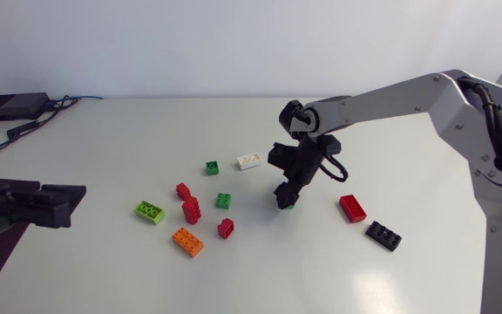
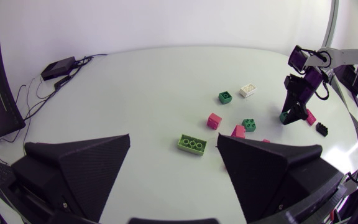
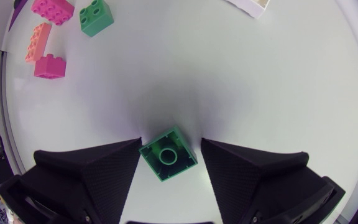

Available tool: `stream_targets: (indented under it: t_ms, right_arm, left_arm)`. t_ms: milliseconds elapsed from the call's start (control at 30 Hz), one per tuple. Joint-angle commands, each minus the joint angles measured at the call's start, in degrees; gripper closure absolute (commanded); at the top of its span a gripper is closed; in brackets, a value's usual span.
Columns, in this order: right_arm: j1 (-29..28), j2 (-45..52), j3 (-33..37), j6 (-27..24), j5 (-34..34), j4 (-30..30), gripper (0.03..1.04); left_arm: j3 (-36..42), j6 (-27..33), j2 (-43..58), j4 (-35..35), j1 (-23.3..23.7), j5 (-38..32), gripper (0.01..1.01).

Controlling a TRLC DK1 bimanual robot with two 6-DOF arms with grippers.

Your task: Sort duplo bricks by size, large to the right and small to the left

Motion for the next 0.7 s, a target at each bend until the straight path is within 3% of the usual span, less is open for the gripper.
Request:
stream_targets:
  t_ms: [0, 333, 667]
  right_arm:
    - [-0.35, 0.18, 0.35, 1.00, -0.29, -0.43, 0.56]
    - [1.06, -2.98, -0.44, 2.14, -0.20, -0.78, 0.58]
    - [9.32, -8.26, -2.81, 5.04, -0.20, -3.16, 0.58]
  left_arm:
    - [-1.27, -0.52, 0.61, 0.41, -0.05, 0.16, 0.052]
    - [-1.27, -0.61, -0.01, -0.03, -0.13, 0.25, 0.052]
    - [-0.91, -0.70, -0.53, -0.56, -0.13, 0.25, 0.052]
